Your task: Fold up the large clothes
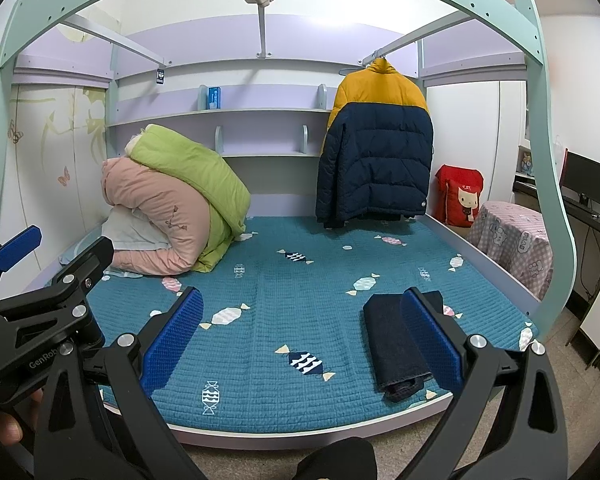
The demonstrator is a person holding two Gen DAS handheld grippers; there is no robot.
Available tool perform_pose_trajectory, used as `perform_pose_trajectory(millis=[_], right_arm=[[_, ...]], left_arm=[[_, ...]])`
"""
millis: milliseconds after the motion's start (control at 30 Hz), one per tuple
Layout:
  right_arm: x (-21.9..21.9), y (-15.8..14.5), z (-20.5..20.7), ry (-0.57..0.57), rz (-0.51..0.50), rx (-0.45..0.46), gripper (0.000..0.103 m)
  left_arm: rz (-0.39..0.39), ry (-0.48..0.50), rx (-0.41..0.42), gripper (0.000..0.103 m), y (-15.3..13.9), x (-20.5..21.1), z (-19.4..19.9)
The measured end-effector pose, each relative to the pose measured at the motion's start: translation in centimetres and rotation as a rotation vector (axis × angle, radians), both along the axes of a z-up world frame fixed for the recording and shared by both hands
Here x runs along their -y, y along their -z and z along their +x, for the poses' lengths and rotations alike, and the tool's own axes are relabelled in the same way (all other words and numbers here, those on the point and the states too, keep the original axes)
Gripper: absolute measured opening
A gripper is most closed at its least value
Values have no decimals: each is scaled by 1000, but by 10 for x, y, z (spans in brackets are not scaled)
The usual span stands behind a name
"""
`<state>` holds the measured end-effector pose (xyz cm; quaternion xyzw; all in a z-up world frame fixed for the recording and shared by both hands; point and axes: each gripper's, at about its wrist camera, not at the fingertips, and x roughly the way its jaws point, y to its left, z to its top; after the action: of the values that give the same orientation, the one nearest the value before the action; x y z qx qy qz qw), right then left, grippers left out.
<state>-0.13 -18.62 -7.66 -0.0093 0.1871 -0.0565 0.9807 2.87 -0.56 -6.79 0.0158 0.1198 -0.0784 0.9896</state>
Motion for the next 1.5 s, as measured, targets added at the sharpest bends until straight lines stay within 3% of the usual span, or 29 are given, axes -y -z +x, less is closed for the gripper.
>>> perform_pose_trajectory(millis=[1100,1500], right_arm=[[4,7,-1,3,-2,-12,96],[-2,10,15,-3,-27,-47,96]], left_arm=[[2,1,-4,98,-2,0,2],[-12,-3,-33,98,14,-9,11]])
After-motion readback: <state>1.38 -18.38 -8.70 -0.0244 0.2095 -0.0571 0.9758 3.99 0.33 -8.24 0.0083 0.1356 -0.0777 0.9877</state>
